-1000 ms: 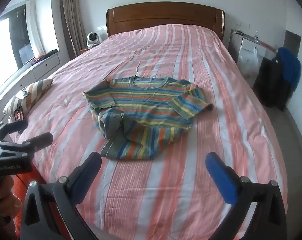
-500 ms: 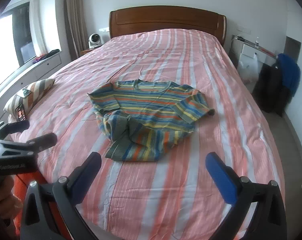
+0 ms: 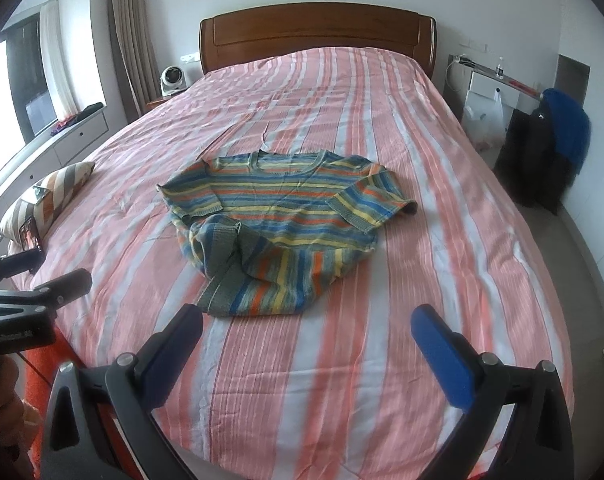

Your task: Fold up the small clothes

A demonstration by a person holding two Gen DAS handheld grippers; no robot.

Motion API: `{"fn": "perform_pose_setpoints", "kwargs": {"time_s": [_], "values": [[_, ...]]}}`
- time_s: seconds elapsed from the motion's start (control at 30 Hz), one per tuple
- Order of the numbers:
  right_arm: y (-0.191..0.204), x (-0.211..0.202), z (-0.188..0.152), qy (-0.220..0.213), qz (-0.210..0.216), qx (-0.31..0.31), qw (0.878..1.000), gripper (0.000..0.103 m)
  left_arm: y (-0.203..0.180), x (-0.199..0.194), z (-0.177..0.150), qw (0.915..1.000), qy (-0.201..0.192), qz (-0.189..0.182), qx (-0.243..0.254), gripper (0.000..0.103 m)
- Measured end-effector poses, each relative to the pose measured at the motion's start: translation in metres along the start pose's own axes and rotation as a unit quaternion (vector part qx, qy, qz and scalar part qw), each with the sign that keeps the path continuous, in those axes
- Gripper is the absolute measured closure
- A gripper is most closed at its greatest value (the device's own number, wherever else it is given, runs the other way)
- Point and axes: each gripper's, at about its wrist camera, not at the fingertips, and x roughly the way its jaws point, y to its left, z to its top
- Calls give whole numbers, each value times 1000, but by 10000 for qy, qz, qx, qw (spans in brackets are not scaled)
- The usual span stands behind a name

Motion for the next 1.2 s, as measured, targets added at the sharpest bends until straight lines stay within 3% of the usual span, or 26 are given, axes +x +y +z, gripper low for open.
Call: {"fn": "perform_pose_setpoints", "kwargs": {"time_s": [1.2], "values": [[4,-1,-4,61,79,129,9999,0,-2,5,-7,9999,104,-46,17,0]]}}
